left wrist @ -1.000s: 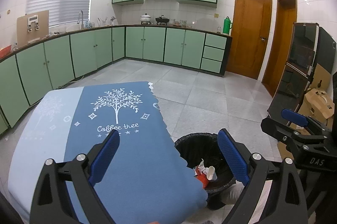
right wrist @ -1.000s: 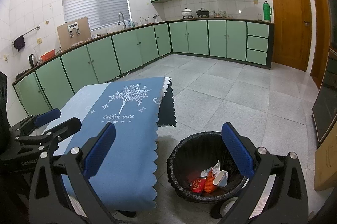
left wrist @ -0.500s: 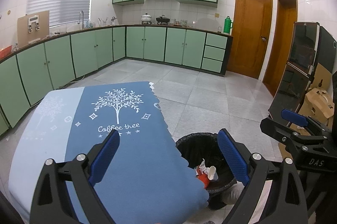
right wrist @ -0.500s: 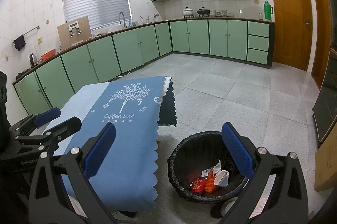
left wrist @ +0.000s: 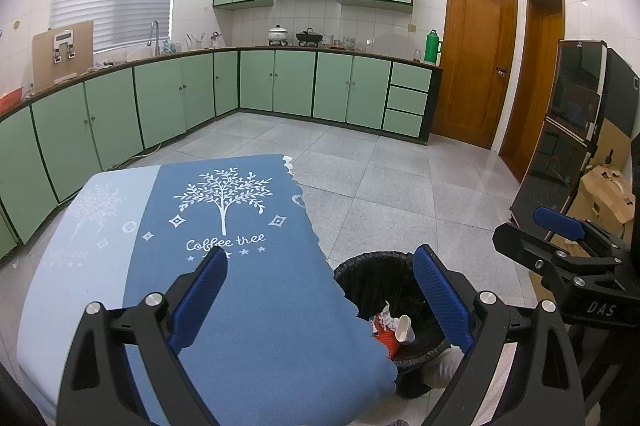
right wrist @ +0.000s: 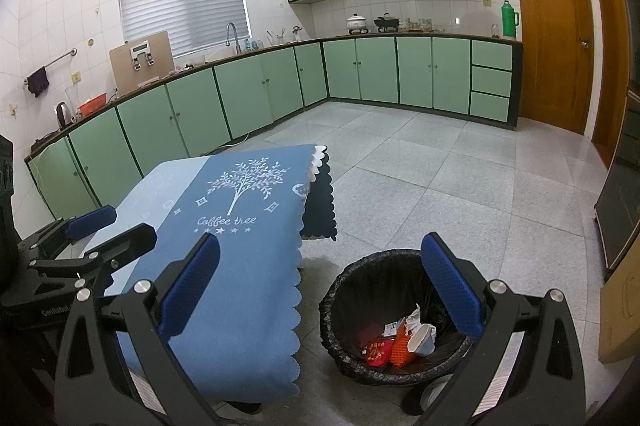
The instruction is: Collect trash
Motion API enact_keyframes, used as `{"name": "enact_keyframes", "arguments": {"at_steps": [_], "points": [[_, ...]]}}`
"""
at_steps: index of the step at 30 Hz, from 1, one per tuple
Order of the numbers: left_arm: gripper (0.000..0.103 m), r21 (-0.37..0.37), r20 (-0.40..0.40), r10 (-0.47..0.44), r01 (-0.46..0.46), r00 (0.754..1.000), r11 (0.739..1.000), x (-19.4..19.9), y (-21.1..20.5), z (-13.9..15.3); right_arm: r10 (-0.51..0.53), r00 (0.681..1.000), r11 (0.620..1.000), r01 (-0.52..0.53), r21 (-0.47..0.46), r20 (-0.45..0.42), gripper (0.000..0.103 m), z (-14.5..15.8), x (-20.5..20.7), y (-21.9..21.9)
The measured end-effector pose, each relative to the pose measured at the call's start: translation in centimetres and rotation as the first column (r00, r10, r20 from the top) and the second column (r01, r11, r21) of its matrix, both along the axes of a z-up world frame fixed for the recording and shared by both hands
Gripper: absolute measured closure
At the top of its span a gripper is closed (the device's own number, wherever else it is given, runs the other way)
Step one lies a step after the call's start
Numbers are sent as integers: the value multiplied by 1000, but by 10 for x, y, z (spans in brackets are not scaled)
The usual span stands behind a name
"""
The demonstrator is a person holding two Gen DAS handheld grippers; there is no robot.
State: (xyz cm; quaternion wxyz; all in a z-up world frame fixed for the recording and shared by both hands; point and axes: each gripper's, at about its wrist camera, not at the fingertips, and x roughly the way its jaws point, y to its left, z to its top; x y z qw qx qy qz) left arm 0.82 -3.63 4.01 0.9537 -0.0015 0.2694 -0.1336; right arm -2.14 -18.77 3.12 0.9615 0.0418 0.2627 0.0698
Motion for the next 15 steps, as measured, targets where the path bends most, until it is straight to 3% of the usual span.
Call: {"name": "enact_keyframes", "arguments": {"at_steps": [15], "points": [[11,1,-2,0,0,1000,1000,0,0,0,-1,1000,1000,1,1,-1,5,1,0,0]]}}
